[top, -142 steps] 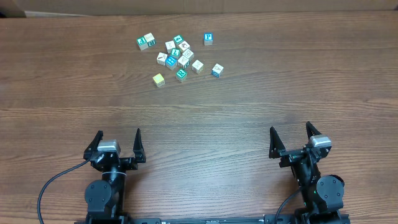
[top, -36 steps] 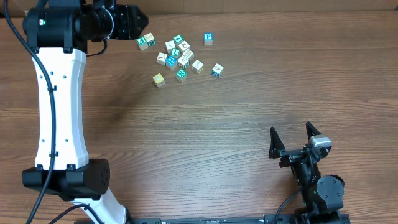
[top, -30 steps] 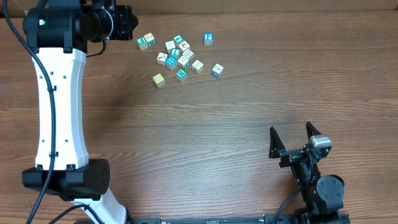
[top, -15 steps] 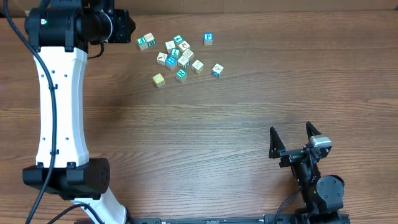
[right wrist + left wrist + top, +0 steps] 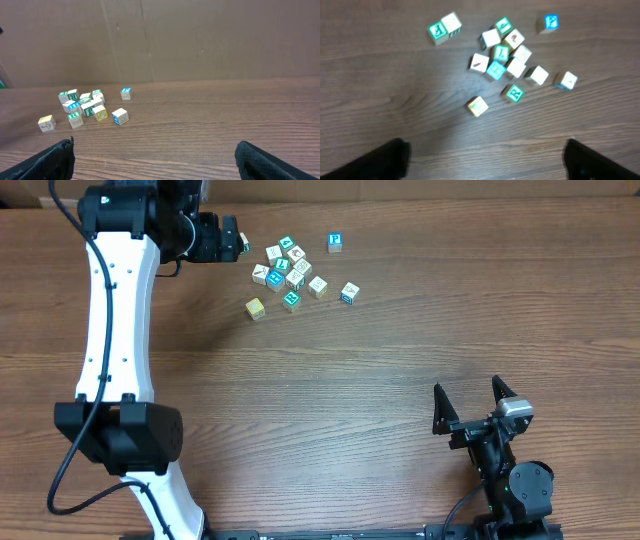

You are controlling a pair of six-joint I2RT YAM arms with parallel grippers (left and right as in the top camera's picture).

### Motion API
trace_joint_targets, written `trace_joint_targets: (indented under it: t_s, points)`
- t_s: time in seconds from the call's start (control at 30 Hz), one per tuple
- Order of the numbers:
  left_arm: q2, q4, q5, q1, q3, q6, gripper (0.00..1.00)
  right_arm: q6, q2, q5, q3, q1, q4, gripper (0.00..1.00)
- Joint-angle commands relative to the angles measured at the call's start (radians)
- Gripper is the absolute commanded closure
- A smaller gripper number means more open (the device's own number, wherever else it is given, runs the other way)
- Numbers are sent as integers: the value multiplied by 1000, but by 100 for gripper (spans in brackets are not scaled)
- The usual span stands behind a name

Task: Form a horizontal line
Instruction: 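Raise the left arm and move the left gripper over the block cluster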

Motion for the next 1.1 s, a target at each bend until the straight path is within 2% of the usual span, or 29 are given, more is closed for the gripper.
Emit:
trace_joint_targets:
  t_s: [0.0, 0.67, 0.83, 1.07]
  points:
    - [45, -11, -34, 4, -5, -27, 0, 7, -10, -6, -10, -3, 5, 0]
    - [142, -53, -58, 5, -10, -42, 1, 7, -10, -5, -10, -3, 5, 0]
    - [142, -56, -142, 4, -10, -90, 1, 7, -10, -5, -10, -3, 5, 0]
    - [143, -56, -146, 4, -10, -116, 0, 7, -10, -5, -10, -3, 5, 0]
